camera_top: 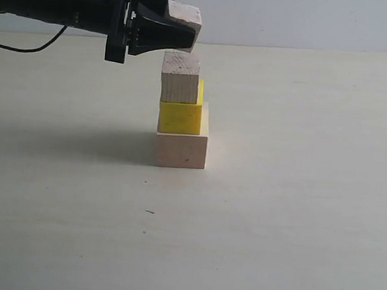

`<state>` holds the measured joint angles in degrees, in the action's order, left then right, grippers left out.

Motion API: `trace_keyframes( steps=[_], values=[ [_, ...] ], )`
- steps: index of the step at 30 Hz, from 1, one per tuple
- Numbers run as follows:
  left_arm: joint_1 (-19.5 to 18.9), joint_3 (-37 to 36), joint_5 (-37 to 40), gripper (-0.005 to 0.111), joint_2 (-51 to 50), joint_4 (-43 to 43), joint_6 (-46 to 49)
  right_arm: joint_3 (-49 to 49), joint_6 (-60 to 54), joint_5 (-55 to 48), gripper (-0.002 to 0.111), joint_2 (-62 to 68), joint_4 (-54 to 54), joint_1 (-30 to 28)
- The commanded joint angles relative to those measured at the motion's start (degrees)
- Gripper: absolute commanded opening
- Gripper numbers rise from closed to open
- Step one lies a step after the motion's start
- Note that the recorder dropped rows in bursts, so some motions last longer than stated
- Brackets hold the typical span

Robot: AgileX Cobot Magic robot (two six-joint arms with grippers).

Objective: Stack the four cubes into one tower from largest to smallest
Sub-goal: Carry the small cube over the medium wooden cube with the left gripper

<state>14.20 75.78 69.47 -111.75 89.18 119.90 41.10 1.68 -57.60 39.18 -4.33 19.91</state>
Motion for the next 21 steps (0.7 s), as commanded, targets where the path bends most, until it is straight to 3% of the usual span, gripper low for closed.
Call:
trace_keyframes(
  steps=[1, 21],
  values=[
    [-0.09, 0.84, 0.49, 0.0, -1.16, 0.2, 0.08, -0.15, -0.2, 0.58, 0.0, -0.51, 0.18, 0.13],
    [1.13, 0.84, 0.49, 0.0, -2.89, 1.27, 0.08, -0.15, -0.2, 1.56, 0.0, -0.51, 0.18, 0.13]
  ],
)
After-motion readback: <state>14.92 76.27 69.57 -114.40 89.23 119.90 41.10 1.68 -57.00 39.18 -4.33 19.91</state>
